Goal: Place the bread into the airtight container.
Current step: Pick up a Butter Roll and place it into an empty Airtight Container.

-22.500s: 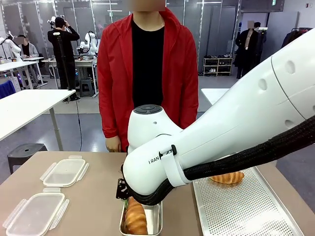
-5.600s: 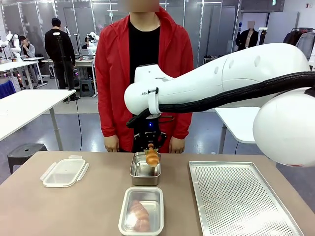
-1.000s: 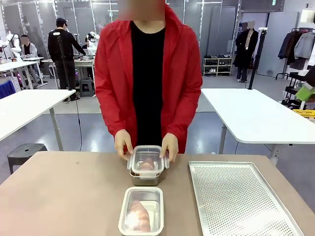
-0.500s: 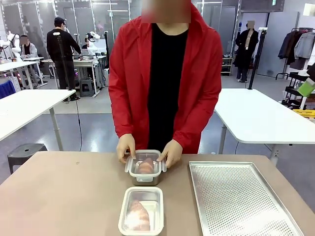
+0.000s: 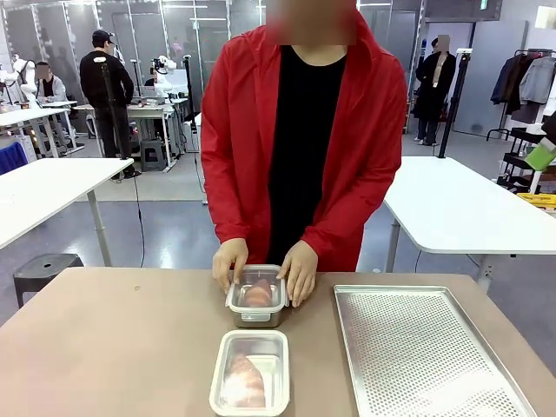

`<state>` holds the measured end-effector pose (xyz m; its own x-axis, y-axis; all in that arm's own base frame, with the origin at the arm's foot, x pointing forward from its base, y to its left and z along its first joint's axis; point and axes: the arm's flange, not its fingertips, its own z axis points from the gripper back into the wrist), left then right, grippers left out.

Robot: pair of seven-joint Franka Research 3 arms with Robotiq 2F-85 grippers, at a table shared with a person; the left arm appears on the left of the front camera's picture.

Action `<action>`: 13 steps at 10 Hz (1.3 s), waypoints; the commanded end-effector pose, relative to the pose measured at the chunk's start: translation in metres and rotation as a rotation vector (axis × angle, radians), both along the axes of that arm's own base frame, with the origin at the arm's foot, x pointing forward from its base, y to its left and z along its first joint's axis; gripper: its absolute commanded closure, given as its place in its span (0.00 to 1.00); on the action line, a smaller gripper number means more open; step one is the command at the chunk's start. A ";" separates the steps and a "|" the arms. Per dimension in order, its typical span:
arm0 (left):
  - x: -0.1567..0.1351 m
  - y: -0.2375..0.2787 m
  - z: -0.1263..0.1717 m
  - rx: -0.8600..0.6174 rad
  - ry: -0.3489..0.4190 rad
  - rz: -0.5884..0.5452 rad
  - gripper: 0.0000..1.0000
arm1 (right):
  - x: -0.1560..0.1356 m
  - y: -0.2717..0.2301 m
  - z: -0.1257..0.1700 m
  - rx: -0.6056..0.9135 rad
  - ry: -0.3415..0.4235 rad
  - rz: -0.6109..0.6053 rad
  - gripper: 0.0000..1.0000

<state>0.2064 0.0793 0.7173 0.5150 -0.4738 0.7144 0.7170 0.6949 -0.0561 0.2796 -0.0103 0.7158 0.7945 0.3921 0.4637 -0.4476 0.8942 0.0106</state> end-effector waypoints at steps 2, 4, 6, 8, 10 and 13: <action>0.001 -0.001 0.002 0.005 0.000 0.002 0.00 | 0.000 -0.003 -0.003 -0.003 0.002 0.006 0.10; 0.001 -0.001 0.002 0.005 0.000 0.002 0.00 | 0.000 -0.003 -0.003 -0.003 0.002 0.006 0.10; 0.001 -0.001 0.002 0.005 0.000 0.002 0.00 | 0.000 -0.003 -0.003 -0.003 0.002 0.006 0.10; 0.001 -0.001 0.002 0.005 0.000 0.002 0.00 | 0.000 -0.003 -0.003 -0.003 0.002 0.006 0.10; 0.001 -0.001 0.002 0.005 0.000 0.002 0.00 | 0.000 -0.003 -0.003 -0.003 0.002 0.006 0.10; 0.001 -0.001 0.002 0.005 0.000 0.002 0.00 | 0.000 -0.003 -0.003 -0.003 0.002 0.006 0.10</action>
